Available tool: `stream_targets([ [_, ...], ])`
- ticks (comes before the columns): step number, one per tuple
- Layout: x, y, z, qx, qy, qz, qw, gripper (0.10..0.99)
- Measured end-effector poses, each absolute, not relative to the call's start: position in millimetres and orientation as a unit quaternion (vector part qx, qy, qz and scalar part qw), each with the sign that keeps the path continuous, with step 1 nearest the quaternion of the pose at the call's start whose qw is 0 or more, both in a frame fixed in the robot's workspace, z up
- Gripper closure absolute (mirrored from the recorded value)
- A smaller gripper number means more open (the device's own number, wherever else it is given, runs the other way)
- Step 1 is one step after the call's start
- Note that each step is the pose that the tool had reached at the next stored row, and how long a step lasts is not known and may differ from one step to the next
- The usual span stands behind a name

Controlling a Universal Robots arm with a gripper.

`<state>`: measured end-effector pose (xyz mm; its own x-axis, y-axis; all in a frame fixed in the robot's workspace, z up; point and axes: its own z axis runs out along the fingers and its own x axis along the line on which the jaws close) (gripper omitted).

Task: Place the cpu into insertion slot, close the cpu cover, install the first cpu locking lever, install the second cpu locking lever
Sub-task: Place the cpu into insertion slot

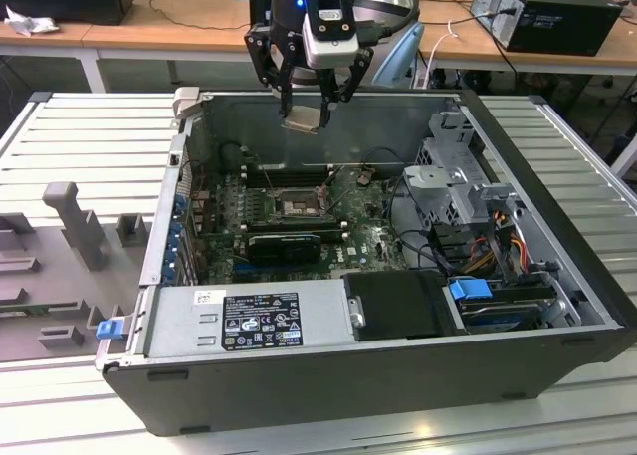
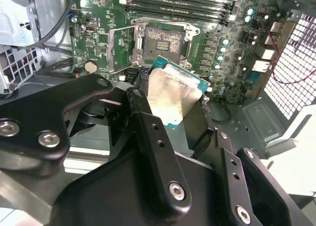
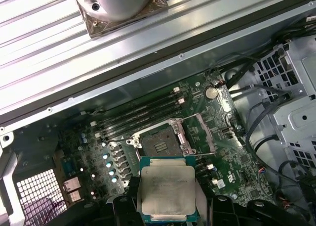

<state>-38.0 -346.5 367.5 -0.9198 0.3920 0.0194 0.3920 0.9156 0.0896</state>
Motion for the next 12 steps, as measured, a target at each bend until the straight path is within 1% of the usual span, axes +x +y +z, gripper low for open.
stream_targets([
  [12,-38.0,-346.5,367.5,-0.231,-0.972,-0.046,-0.001,0.561],
])
